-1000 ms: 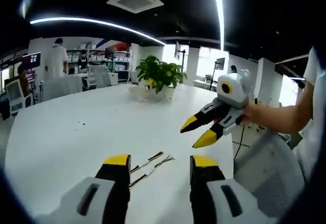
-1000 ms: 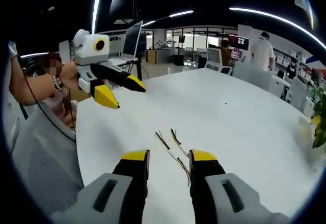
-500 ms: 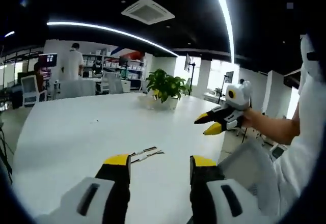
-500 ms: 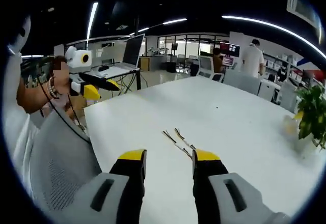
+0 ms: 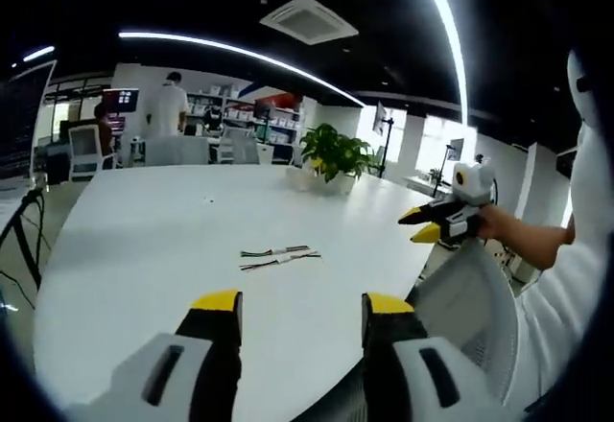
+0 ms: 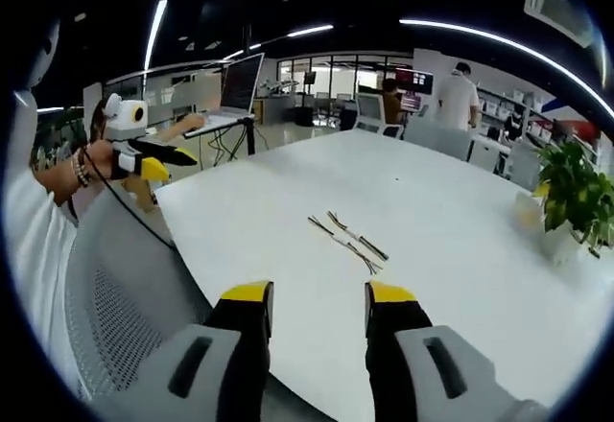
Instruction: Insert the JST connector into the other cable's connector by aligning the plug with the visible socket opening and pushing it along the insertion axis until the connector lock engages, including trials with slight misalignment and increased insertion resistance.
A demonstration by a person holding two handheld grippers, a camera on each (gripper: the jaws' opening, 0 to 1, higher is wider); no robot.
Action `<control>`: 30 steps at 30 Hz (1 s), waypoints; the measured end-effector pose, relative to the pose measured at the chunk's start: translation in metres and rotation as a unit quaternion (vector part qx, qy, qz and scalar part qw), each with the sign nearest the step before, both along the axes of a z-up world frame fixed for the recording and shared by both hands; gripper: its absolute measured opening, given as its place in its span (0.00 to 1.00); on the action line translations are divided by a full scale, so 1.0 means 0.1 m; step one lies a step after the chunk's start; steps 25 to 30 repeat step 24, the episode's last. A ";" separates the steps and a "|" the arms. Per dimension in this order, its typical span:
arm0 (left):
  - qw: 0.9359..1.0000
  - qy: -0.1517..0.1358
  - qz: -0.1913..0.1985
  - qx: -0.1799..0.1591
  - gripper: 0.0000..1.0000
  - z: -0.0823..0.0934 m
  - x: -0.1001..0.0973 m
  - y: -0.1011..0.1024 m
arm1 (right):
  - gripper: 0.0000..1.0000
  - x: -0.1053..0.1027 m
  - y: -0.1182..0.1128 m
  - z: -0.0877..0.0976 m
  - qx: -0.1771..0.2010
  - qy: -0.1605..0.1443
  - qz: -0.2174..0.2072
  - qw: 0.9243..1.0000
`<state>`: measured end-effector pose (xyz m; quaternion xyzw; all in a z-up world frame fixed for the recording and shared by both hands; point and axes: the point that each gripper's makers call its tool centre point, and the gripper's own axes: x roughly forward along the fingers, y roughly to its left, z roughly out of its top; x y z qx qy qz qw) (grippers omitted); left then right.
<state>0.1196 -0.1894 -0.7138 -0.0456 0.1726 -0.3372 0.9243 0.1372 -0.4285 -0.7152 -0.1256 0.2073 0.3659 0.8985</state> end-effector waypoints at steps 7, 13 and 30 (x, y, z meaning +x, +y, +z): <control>1.000 0.007 -0.006 -0.006 0.44 -0.18 -0.08 -0.16 | 0.28 -0.01 -0.05 0.04 -0.006 -0.023 -0.015 1.000; 0.999 0.002 -0.030 0.030 0.42 -0.28 -0.15 -0.22 | 0.31 -0.07 -0.18 -0.11 -0.029 -0.014 -0.032 0.999; 0.999 0.034 0.025 -0.031 0.61 -0.37 -0.02 -0.10 | 0.34 -0.04 -0.44 -0.30 0.052 0.011 -0.119 0.991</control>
